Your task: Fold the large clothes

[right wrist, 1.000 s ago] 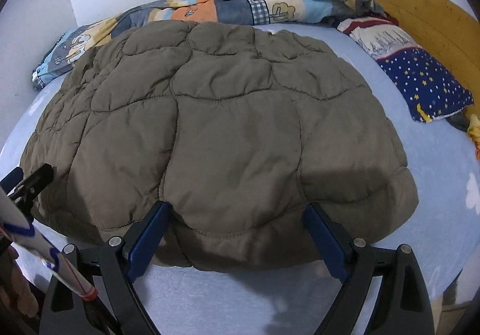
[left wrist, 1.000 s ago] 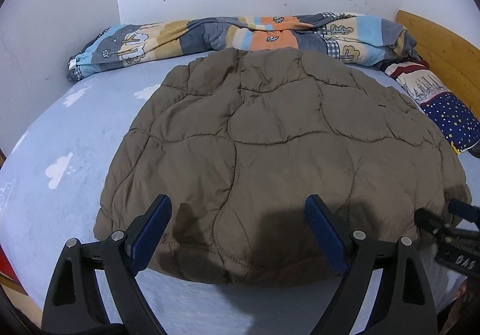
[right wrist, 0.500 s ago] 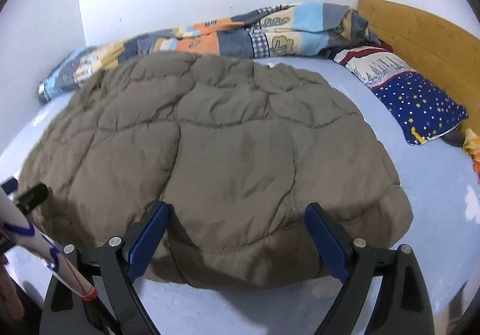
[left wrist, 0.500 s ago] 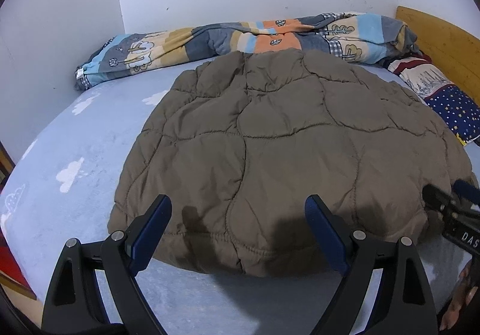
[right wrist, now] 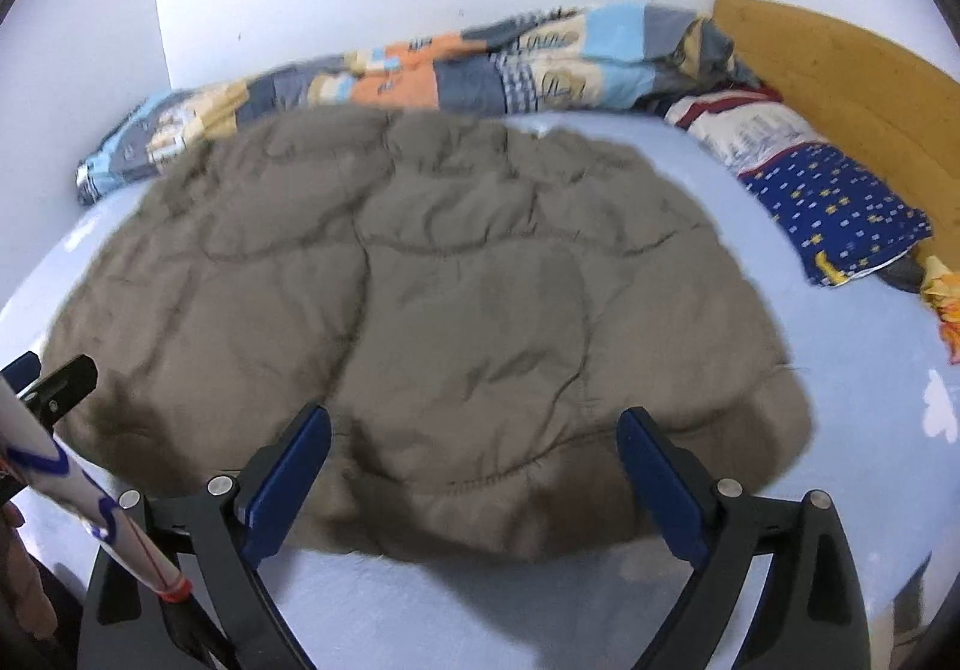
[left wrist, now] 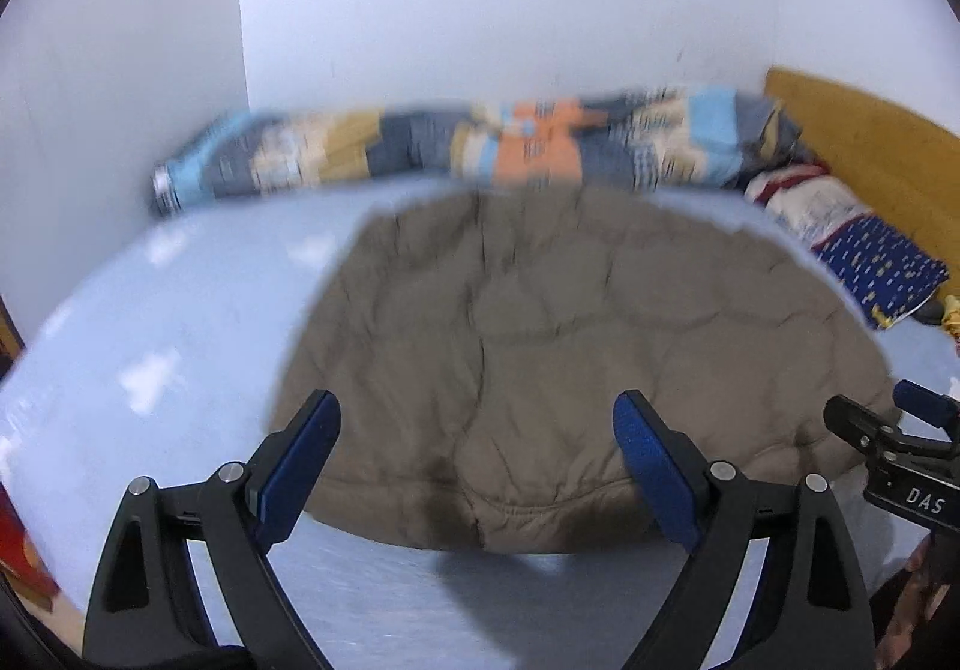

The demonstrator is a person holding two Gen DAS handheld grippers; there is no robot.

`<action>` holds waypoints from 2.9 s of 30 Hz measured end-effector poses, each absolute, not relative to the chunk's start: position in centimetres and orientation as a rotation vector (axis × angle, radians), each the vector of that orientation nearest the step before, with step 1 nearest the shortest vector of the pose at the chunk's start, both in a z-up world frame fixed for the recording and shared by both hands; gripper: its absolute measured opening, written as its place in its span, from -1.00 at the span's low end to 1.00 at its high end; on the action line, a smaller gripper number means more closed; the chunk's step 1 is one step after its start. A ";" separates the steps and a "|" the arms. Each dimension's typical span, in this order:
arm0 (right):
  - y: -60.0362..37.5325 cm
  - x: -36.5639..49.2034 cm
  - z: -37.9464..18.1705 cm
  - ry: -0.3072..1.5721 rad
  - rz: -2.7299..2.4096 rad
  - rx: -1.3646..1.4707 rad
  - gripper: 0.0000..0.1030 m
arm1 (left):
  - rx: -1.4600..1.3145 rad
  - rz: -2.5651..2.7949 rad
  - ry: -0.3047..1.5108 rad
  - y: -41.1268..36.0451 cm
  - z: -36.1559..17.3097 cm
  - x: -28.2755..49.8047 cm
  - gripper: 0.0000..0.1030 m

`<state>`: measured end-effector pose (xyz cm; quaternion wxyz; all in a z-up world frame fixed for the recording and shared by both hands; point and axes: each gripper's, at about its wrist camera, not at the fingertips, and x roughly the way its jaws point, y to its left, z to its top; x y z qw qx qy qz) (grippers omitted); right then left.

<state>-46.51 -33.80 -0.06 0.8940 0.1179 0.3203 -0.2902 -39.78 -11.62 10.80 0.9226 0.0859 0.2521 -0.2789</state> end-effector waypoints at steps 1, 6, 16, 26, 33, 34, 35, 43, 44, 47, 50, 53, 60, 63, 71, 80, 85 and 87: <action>-33.3 -47.1 0.7 0.647 -0.601 0.244 0.91 | 0.169 -0.580 0.500 -11.2 11.5 -40.3 0.80; -30.0 -51.4 6.6 0.567 -0.588 0.269 0.91 | 0.156 -0.537 0.503 -9.1 16.1 -43.0 0.81; -22.9 -57.9 17.1 0.357 -0.549 0.200 0.99 | 0.165 -0.450 0.441 -5.0 21.7 -48.7 0.81; -20.7 -57.0 15.9 0.381 -0.527 0.161 0.99 | 0.217 -0.465 0.510 -5.8 20.0 -48.1 0.81; -20.8 -56.5 14.9 0.405 -0.525 0.166 0.99 | 0.218 -0.452 0.534 -6.1 19.3 -47.7 0.81; -21.0 -56.5 14.8 0.408 -0.522 0.172 0.99 | 0.220 -0.453 0.539 -6.1 19.2 -47.7 0.81; -21.1 -56.4 14.8 0.408 -0.519 0.176 0.99 | 0.221 -0.454 0.540 -6.1 19.1 -47.6 0.81; -20.8 -56.1 14.7 0.413 -0.525 0.163 0.99 | 0.223 -0.454 0.536 -6.2 19.1 -47.6 0.81; -20.8 -56.1 14.7 0.412 -0.526 0.163 0.99 | 0.223 -0.454 0.535 -6.3 19.0 -47.6 0.81; -20.8 -56.1 14.7 0.413 -0.526 0.158 0.99 | 0.225 -0.454 0.534 -6.3 18.8 -47.6 0.81; -20.7 -56.0 14.7 0.412 -0.526 0.153 0.99 | 0.228 -0.455 0.536 -6.3 18.7 -47.6 0.81; -20.7 -56.0 14.6 0.411 -0.528 0.149 0.99 | 0.228 -0.451 0.531 -6.3 18.7 -47.6 0.81; -20.7 -56.1 14.7 0.412 -0.529 0.151 0.99 | 0.231 -0.452 0.527 -6.2 18.6 -47.7 0.81; -20.8 -56.1 14.7 0.411 -0.528 0.149 0.99 | 0.232 -0.450 0.529 -6.3 18.6 -47.8 0.81; -21.0 -56.2 14.7 0.415 -0.527 0.151 0.99 | 0.233 -0.451 0.528 -6.2 18.6 -47.8 0.81; -21.1 -56.4 14.5 0.414 -0.527 0.154 0.99 | 0.235 -0.453 0.529 -6.1 18.5 -47.9 0.81; -21.2 -56.6 14.2 0.413 -0.535 0.162 0.99 | 0.236 -0.454 0.531 -6.0 18.5 -47.8 0.81; -21.2 -56.5 14.1 0.414 -0.536 0.163 0.99 | 0.237 -0.454 0.532 -6.0 18.5 -47.9 0.81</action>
